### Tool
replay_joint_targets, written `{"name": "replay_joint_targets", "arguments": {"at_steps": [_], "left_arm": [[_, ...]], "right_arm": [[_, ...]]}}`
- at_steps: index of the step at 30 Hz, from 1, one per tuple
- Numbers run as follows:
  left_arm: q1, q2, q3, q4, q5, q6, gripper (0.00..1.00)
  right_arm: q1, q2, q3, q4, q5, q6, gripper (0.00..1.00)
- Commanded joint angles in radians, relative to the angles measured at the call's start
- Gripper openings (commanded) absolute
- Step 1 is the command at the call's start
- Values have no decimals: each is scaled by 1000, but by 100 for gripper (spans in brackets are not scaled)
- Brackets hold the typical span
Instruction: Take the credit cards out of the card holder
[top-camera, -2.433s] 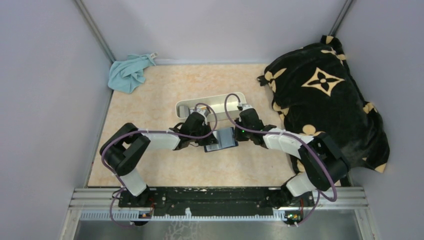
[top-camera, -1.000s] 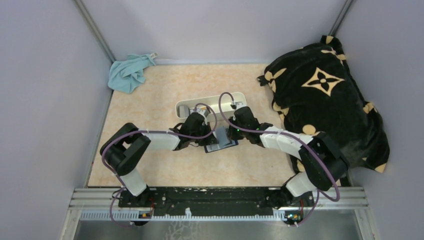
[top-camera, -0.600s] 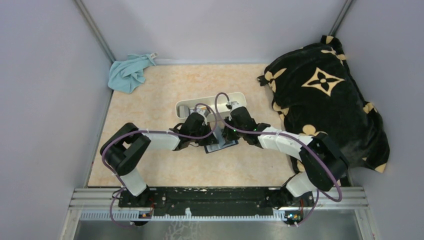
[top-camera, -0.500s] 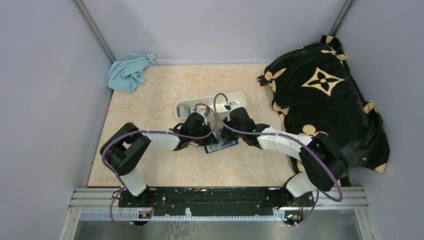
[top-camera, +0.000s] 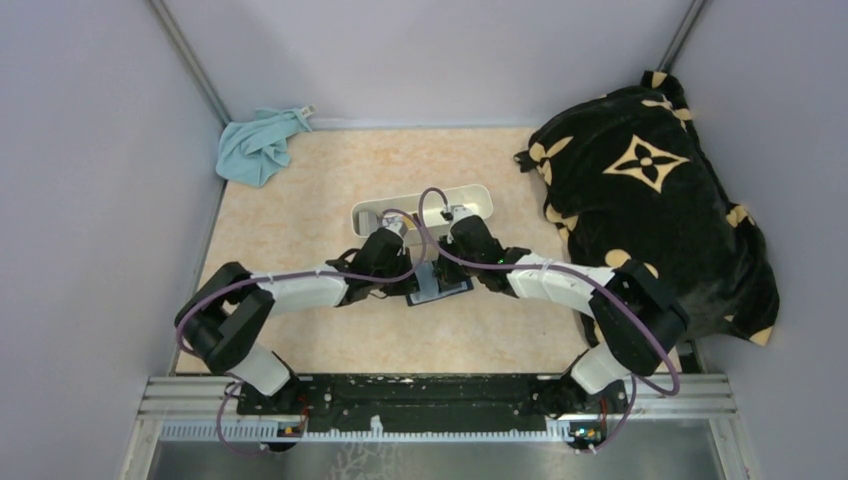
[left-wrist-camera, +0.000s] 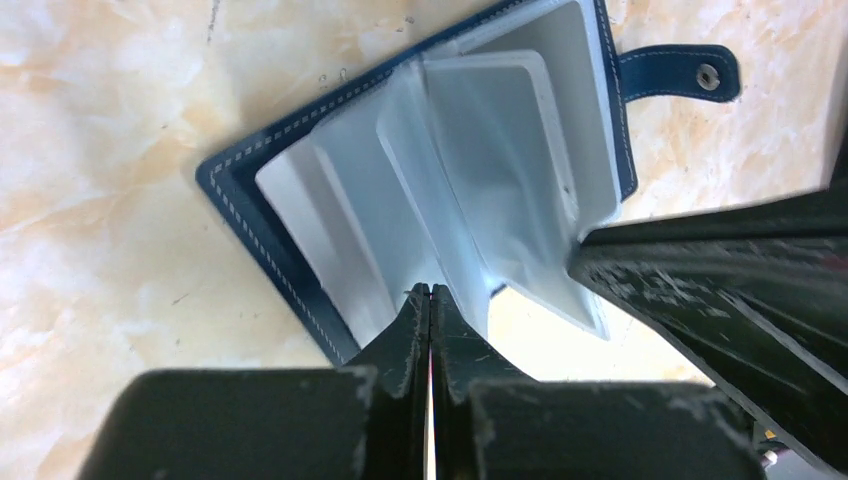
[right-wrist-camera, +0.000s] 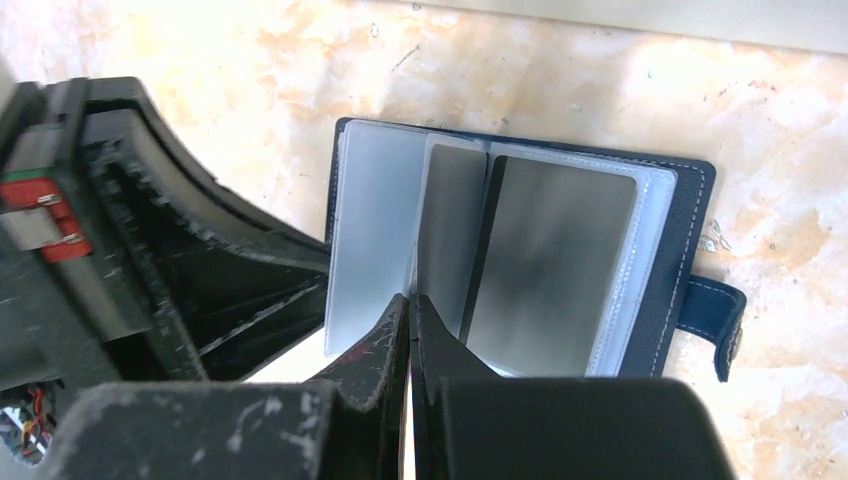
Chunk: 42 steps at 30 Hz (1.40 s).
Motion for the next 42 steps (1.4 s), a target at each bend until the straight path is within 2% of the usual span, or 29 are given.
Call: {"name": "replay_joint_targets", "arguments": {"at_steps": [1,7,10,14,24,32,42], "left_arm": [[-5,-97,-7,-102,-82,38,0],[-5,-226,-3,-174,-157,60,0],[-5,-238,-6,-183,-184,74,0],[-4,-208,-8,-179,-174,57,0],[-5,-195,-39,-111,-129,38,0],[-5,-155,-25,-35,-41,41,0],[-5,-22,-46,13,-13,46,0]], "right_arm": [[11,29,40,23,1,-4,0],[18,50,49,36,-17,-1,0],[33,55,62,38,-25,-5,1],[68,71,90,23,-14,-23,14],[69,9,83,-6,38,-28,29],[17,13,66,-6,37,-32,29],[-18,31,41,10,15,-42,26]]}}
